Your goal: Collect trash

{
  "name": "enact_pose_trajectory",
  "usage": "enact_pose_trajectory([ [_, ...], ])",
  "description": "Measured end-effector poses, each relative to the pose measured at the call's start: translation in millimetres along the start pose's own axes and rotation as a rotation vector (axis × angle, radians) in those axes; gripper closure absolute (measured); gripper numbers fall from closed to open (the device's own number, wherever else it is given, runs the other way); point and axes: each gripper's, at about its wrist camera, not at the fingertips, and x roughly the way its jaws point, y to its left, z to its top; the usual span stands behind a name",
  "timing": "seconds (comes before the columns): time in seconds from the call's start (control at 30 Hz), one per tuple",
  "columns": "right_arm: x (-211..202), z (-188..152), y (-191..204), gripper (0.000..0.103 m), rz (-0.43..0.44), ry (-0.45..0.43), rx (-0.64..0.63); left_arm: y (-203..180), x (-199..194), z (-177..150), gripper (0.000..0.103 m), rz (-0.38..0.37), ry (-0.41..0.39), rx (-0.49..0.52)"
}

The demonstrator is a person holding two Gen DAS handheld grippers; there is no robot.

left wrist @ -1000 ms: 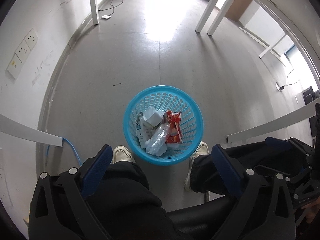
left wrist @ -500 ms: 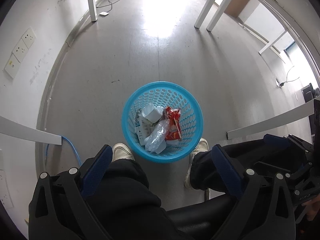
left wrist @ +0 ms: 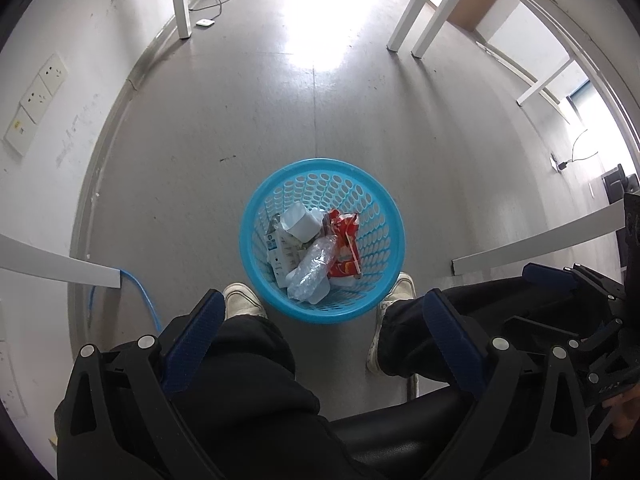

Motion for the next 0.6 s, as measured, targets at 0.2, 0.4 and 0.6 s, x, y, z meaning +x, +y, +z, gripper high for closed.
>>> enact_pose_trajectory([
  [0.2,1.2,0.8,-4.7,0.009,0.009,-0.001,0.018,-1.0,0.8,-0.3,0.006,0.001,0.002,0.003],
  [0.4,2.3,1.0,-5.9,0.009,0.012,-0.003,0.024,-1.2,0.9,-0.4,0.006,0.0,0.002,0.004],
  [0.6,2.5,1.6,-7.1,0.009,0.014,-0.002,0.031,-1.8,0.9,-0.7,0.006,0.001,0.002,0.005],
])
